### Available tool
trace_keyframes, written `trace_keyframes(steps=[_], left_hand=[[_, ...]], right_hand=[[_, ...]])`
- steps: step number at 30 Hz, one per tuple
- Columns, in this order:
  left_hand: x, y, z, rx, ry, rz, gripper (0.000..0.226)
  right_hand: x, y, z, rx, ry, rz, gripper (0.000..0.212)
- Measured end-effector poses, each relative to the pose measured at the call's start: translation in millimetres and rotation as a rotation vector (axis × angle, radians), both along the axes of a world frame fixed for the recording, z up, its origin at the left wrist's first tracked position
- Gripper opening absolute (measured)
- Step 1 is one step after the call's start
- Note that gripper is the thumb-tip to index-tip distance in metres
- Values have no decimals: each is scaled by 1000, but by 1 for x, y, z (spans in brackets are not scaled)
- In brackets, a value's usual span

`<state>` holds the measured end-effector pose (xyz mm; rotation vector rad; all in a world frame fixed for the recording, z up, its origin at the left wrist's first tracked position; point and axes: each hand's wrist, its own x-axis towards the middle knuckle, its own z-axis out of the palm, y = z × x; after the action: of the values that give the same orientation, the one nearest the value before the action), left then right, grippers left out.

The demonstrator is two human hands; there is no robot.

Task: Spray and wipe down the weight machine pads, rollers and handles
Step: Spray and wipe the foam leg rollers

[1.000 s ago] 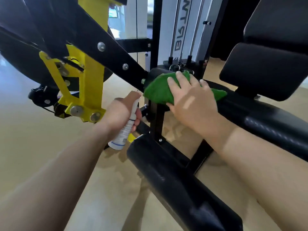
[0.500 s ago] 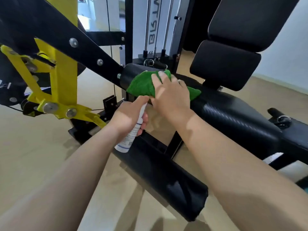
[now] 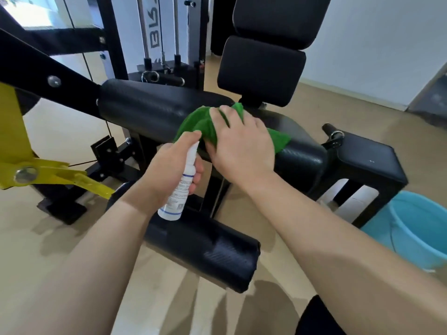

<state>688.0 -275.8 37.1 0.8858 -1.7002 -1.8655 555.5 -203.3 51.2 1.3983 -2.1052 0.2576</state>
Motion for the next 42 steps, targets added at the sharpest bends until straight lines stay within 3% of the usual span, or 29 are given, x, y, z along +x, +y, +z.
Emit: trace_keyframes(steps=[4,6,10,13,19,22,26,29,32,35,38,42], left_hand=[[6,6,-6,26,15,18,66],[7,18,-8,18,-3,4,63],[2,58,-17,-99,-49,-58,59],[-8,86,-27,-166,-51,-142,61],[-27,119,-33,-186,-8,-158,58],[-27,123,-36,-168,28,-102,55],[-22,118,-43,-150,76,24,60],[-9,107,-44,-105,103,123,63],[12,88,-45,-72,117,216,64],[32,65,-46,-118,98,312,66],[45,47,-51,-142,74,388,68],[50,34,-55,-92,36,431,71]], right_hand=[[10,-23,3,55,-12,74,60],[7,-11,7,-2,-67,151,50],[-7,41,26,-431,-490,61,31],[-27,84,49,-656,-637,23,24],[-41,135,57,-709,-612,-34,4],[-40,143,41,-738,-620,-44,20],[-31,141,6,-644,-456,17,42],[-28,126,-31,-271,-79,25,65],[-23,83,-65,-24,357,37,62],[-5,24,-70,96,615,163,55],[13,-4,-61,278,680,172,56],[-11,39,-63,168,597,120,56]])
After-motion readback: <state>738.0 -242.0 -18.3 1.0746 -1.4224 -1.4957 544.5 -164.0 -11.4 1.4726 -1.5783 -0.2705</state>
